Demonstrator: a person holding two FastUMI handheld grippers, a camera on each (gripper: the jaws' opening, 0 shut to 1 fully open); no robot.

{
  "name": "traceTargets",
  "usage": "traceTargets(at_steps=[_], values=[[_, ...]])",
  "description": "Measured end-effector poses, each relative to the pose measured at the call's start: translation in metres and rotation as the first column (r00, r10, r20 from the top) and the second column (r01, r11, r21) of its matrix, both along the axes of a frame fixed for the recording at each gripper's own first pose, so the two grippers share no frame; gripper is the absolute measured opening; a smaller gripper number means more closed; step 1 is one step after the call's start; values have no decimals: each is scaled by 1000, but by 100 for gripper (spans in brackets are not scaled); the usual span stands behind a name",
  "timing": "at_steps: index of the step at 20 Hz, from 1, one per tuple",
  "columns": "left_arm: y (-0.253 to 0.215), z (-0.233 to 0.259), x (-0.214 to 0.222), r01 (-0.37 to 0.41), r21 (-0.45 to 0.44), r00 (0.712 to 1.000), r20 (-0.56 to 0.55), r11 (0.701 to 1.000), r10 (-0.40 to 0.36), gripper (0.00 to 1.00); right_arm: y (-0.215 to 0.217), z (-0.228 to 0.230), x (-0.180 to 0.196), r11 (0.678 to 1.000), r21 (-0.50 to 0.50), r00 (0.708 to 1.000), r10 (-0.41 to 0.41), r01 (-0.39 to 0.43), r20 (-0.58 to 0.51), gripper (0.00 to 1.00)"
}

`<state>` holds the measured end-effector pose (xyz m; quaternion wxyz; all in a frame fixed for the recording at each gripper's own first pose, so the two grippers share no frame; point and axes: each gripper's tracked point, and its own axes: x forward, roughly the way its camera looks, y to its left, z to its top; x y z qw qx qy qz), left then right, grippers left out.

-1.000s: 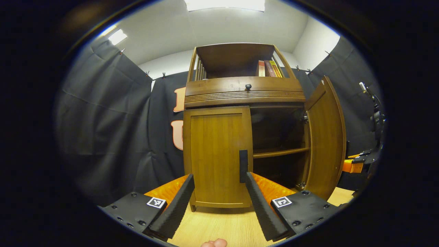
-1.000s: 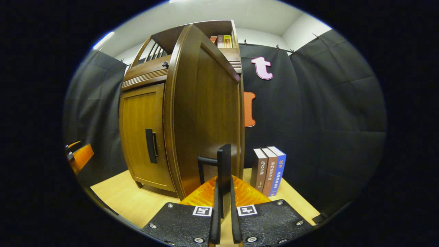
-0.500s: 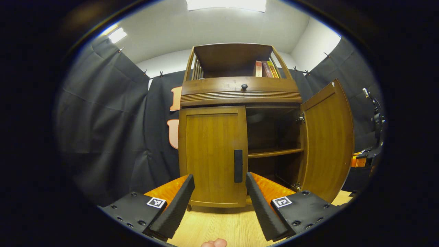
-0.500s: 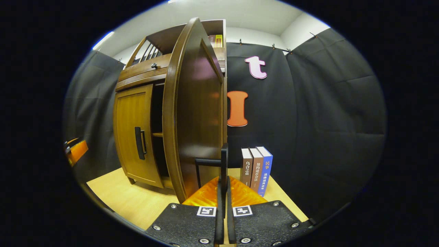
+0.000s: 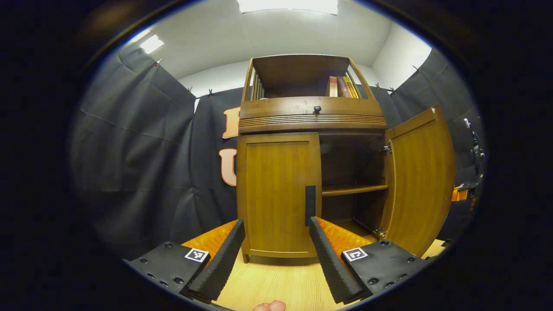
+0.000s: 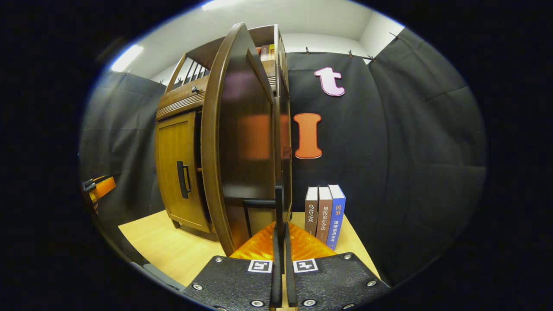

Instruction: Open the right door of the double-door shoe cabinet with the right hand, and open the left door with the left hand.

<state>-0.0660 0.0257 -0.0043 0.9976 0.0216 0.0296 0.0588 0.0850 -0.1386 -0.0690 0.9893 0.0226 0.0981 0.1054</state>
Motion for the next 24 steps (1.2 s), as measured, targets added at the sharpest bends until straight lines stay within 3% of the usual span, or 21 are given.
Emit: traceTargets(at_steps=[1, 2, 3, 4, 5, 6, 9, 17, 24], values=[[3, 0, -1, -7, -3, 1000, -2, 1000, 7, 97, -3, 0, 0, 1000, -2, 1000, 18, -18, -2, 14], [5, 1, -1, -11, -4, 1000, -3, 1000, 11, 97, -6, 0, 2, 999, 2, 999, 33, -33, -4, 14], [7, 2, -2, -14, -1, 1000, -2, 1000, 14, 95, -9, -1, 3, 999, 12, 999, 47, -47, -8, 4], [7, 4, -2, -15, 7, 1000, -2, 1000, 15, 95, -10, -2, 4, 998, 18, 998, 62, -62, -12, 4], [8, 4, -1, -16, 18, 1000, -2, 1000, 16, 95, -8, 0, 3, 996, 20, 997, 82, -81, -10, 14], [6, 4, -1, -14, 23, 1000, -1, 1000, 14, 95, -6, 1, 2, 995, 10, 995, 102, -102, -5, 6], [0, 2, -1, 1, 27, 1000, -10, 1000, -1, 96, -5, 1, -2, 990, -24, 990, 139, -139, 10, 9], [-18, -2, 5, 35, 13, 999, -14, 999, -35, 95, -10, 0, -59, 1000, 14, 1000, -5, 4, 7, 10], [-31, -12, 21, 79, -21, 996, -37, 997, -80, 97, 53, 25, -94, 995, 23, 994, -102, 101, 26, 10]])
